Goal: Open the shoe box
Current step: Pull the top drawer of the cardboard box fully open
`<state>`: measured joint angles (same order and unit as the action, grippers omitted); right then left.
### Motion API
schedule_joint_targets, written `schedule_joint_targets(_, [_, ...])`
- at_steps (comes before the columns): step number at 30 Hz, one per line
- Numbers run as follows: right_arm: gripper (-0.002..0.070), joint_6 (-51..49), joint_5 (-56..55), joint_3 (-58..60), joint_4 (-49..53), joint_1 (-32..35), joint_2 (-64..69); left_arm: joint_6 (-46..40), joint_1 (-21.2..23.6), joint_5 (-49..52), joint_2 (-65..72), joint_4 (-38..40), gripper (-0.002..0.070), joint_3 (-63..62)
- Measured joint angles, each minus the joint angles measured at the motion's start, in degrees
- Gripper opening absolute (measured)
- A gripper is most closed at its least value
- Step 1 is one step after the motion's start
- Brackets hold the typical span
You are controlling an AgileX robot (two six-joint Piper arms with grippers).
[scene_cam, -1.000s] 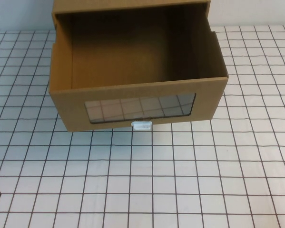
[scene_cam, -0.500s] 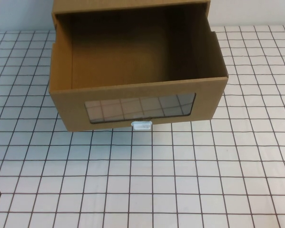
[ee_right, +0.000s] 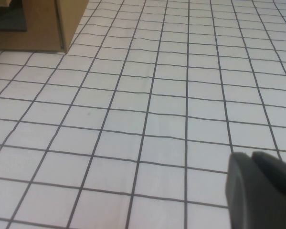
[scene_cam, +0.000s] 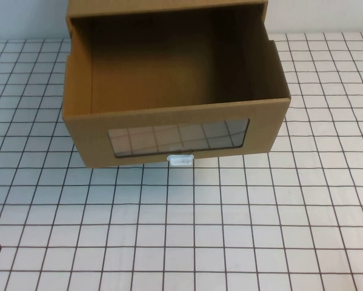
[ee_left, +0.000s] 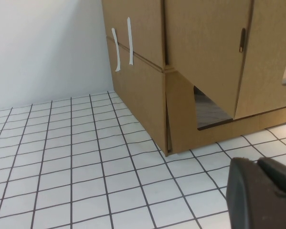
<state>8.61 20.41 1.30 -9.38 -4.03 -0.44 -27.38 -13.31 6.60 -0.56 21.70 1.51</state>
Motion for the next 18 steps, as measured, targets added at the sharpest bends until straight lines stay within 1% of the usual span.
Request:
schedule_joint_targets(7, [-0.0013, 0.0, 0.0, 0.0, -0.1, 0.0, 0.0, 0.0, 0.0, 0.0, 0.0, 0.0, -0.0002, 0.0])
schedule_joint_targets(9, [-0.0013, 0.0, 0.03, 0.0, -0.1, 0.0, 0.0, 0.0, 0.0, 0.0, 0.0, -1.45, -0.0002, 0.0])
schedule_joint_targets(11, [-0.0014, 0.0, 0.03, 0.0, -0.1, 0.0, 0.0, 1.19, 0.0, 0.0, 0.0, -6.12, -0.0002, 0.0])
schedule_joint_targets(13, [-0.0014, 0.0, 0.03, 0.0, -0.1, 0.04, 0.0, 6.06, 0.72, 0.0, 0.0, -11.4, -0.0002, 0.0])
schedule_joint_targets(15, [-0.0013, 0.0, 0.03, 0.0, -0.1, 0.04, 0.0, 11.61, 2.36, 0.41, 0.0, -16.56, -0.0002, 0.0])
schedule_joint_targets(18, [-0.0014, 0.0, 0.03, 0.0, -0.1, 0.04, 0.0, 16.55, 4.31, 4.33, 0.0, -19.84, -0.0002, 0.0])
